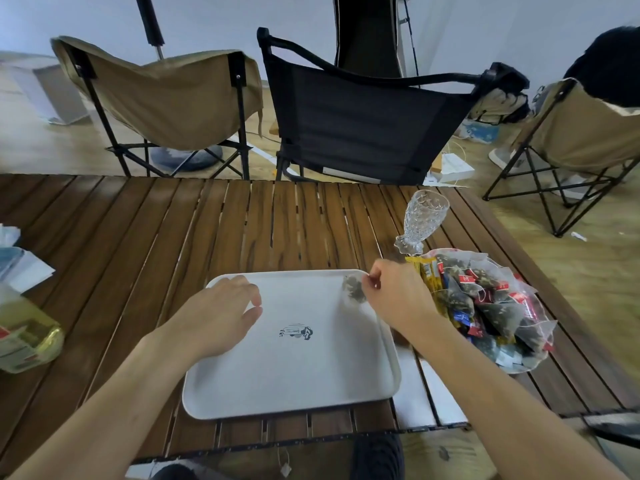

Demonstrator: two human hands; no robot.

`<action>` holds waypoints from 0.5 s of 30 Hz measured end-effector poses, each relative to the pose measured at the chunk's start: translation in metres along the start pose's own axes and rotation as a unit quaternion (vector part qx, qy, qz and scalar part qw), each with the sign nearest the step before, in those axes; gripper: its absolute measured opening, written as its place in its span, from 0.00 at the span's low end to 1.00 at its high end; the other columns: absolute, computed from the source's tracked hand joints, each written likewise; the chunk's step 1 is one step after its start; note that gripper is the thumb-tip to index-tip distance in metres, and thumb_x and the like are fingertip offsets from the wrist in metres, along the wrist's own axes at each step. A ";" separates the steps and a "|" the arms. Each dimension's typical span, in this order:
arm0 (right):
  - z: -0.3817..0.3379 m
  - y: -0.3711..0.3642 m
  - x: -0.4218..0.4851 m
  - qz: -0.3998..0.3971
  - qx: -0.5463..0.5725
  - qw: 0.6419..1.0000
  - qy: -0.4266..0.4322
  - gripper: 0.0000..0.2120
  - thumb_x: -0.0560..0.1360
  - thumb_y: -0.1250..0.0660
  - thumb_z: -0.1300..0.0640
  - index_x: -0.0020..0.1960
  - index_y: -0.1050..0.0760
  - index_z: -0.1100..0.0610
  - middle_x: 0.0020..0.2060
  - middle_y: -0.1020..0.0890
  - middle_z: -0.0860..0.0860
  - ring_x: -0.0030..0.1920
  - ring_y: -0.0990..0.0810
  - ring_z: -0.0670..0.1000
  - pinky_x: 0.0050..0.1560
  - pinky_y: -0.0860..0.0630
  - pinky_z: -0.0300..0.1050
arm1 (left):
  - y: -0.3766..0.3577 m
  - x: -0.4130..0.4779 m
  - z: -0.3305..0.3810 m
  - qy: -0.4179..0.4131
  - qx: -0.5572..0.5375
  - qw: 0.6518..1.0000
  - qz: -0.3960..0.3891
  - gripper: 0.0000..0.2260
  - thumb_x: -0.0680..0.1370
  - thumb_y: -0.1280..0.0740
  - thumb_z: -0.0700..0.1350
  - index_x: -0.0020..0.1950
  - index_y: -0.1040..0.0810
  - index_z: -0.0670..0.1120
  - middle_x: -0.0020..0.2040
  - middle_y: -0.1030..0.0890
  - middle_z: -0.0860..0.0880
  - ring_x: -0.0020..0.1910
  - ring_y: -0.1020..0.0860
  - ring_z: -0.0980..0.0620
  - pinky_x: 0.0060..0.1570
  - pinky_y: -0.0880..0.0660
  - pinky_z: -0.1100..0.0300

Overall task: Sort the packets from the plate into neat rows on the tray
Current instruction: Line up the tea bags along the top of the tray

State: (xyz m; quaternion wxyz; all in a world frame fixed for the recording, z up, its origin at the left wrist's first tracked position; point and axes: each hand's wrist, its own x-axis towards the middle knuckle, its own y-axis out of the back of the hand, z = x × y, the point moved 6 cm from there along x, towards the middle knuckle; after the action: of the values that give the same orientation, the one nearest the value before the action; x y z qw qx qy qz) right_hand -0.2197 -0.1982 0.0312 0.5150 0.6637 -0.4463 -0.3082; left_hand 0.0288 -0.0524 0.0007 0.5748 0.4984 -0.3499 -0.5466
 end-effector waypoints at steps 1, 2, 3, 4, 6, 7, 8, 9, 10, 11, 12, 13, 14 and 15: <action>-0.001 0.010 -0.002 0.012 0.018 1.000 0.003 0.10 0.82 0.35 0.49 0.44 0.25 0.52 0.35 0.20 0.48 0.35 0.21 0.46 0.35 0.23 0.38 | 0.001 0.000 0.001 -0.006 -0.005 1.000 0.009 0.11 0.86 0.41 0.56 0.65 0.23 0.57 0.69 0.26 0.60 0.73 0.30 0.56 0.66 0.25 0.54; -0.001 0.021 -0.005 0.029 0.034 0.999 0.004 0.11 0.82 0.34 0.49 0.43 0.25 0.52 0.33 0.21 0.48 0.33 0.21 0.45 0.33 0.26 0.36 | 0.002 -0.001 0.001 -0.009 -0.009 1.000 0.018 0.11 0.86 0.41 0.56 0.65 0.24 0.58 0.69 0.26 0.60 0.73 0.30 0.56 0.66 0.25 0.54; 0.003 0.031 -0.007 0.042 0.050 0.998 -0.003 0.11 0.81 0.33 0.50 0.41 0.25 0.52 0.32 0.21 0.47 0.32 0.22 0.44 0.31 0.28 0.35 | 0.004 -0.001 0.002 -0.012 -0.014 1.000 0.024 0.10 0.86 0.41 0.56 0.65 0.24 0.58 0.69 0.26 0.61 0.73 0.29 0.55 0.65 0.25 0.54; 0.010 0.041 -0.010 0.053 0.071 0.996 -0.015 0.11 0.81 0.33 0.49 0.41 0.25 0.52 0.31 0.20 0.47 0.31 0.21 0.44 0.30 0.28 0.35 | 0.005 -0.001 0.003 -0.015 -0.019 0.999 0.028 0.10 0.86 0.41 0.56 0.64 0.24 0.59 0.68 0.26 0.61 0.71 0.28 0.55 0.64 0.25 0.55; 0.028 0.060 -0.015 0.069 0.091 0.992 -0.043 0.09 0.81 0.33 0.48 0.44 0.23 0.51 0.33 0.19 0.47 0.32 0.19 0.45 0.32 0.23 0.39 | 0.007 0.000 0.004 -0.024 -0.029 0.999 0.032 0.09 0.86 0.41 0.56 0.62 0.24 0.59 0.66 0.25 0.61 0.66 0.25 0.56 0.62 0.24 0.55; 0.038 0.071 -0.018 0.084 0.082 0.991 -0.058 0.07 0.81 0.33 0.47 0.47 0.22 0.50 0.36 0.18 0.46 0.35 0.19 0.45 0.36 0.20 0.43 | 0.008 0.001 0.004 -0.028 -0.031 0.999 0.033 0.08 0.85 0.40 0.56 0.61 0.24 0.60 0.65 0.25 0.61 0.65 0.25 0.57 0.62 0.24 0.55; 0.052 0.081 -0.020 0.102 0.061 0.990 -0.075 0.06 0.80 0.33 0.48 0.51 0.22 0.49 0.42 0.17 0.46 0.40 0.18 0.46 0.42 0.18 0.46 | 0.009 0.001 0.005 -0.029 -0.031 0.999 0.034 0.08 0.85 0.40 0.56 0.61 0.24 0.60 0.65 0.25 0.61 0.64 0.25 0.57 0.63 0.25 0.56; 0.069 0.089 -0.021 0.116 0.030 0.988 -0.101 0.07 0.80 0.32 0.48 0.56 0.21 0.49 0.50 0.18 0.48 0.48 0.18 0.48 0.49 0.18 0.49 | 0.010 0.001 0.005 -0.028 -0.031 0.999 0.035 0.08 0.85 0.40 0.56 0.61 0.24 0.60 0.65 0.25 0.61 0.64 0.25 0.58 0.63 0.25 0.56; 0.087 0.094 -0.021 0.120 -0.007 0.984 -0.135 0.11 0.80 0.32 0.49 0.61 0.22 0.50 0.57 0.20 0.51 0.58 0.21 0.53 0.58 0.22 0.53 | 0.010 0.000 0.005 -0.026 -0.029 0.999 0.036 0.08 0.85 0.40 0.56 0.62 0.24 0.60 0.65 0.25 0.61 0.64 0.25 0.58 0.63 0.25 0.57; 0.107 0.096 -0.021 0.115 -0.040 0.978 -0.168 0.15 0.80 0.31 0.49 0.65 0.24 0.51 0.63 0.22 0.54 0.65 0.25 0.57 0.64 0.27 0.56 | 0.010 -0.001 0.005 -0.026 -0.027 0.999 0.037 0.08 0.86 0.40 0.56 0.62 0.24 0.60 0.65 0.25 0.62 0.65 0.25 0.58 0.63 0.25 0.57; 0.124 0.096 -0.020 0.104 -0.064 0.974 -0.192 0.18 0.79 0.31 0.49 0.67 0.25 0.51 0.65 0.23 0.56 0.68 0.28 0.60 0.67 0.29 0.58 | 0.010 -0.002 0.005 -0.026 -0.027 0.999 0.038 0.08 0.86 0.40 0.56 0.62 0.24 0.60 0.66 0.26 0.62 0.65 0.25 0.58 0.63 0.25 0.58; 0.140 0.093 -0.018 0.089 -0.069 0.971 -0.209 0.19 0.79 0.30 0.48 0.68 0.25 0.52 0.64 0.23 0.57 0.68 0.27 0.61 0.67 0.29 0.59 | 0.009 -0.003 0.005 -0.026 -0.028 0.999 0.038 0.08 0.86 0.40 0.56 0.62 0.24 0.60 0.66 0.26 0.62 0.66 0.26 0.59 0.63 0.25 0.58; 0.151 0.089 -0.018 0.075 -0.054 0.971 -0.221 0.19 0.78 0.30 0.48 0.67 0.24 0.51 0.62 0.21 0.56 0.64 0.24 0.60 0.64 0.26 0.58 | 0.009 -0.004 0.004 -0.026 -0.028 0.999 0.038 0.08 0.86 0.40 0.56 0.62 0.24 0.61 0.66 0.26 0.62 0.67 0.26 0.59 0.63 0.25 0.59; 0.160 0.085 -0.018 0.067 -0.029 0.972 -0.226 0.17 0.78 0.29 0.50 0.65 0.21 0.51 0.59 0.18 0.55 0.59 0.21 0.59 0.58 0.23 0.56 | 0.008 -0.005 0.003 -0.026 -0.028 0.999 0.036 0.08 0.86 0.40 0.56 0.62 0.24 0.61 0.67 0.26 0.62 0.67 0.26 0.59 0.63 0.26 0.59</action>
State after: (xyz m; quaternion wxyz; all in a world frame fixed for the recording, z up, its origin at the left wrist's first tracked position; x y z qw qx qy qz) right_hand -0.3892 -0.2528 0.0669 0.4393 0.5308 -0.5852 -0.4277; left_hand 0.0280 -0.0491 0.0101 0.5986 0.4546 -0.3674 -0.5477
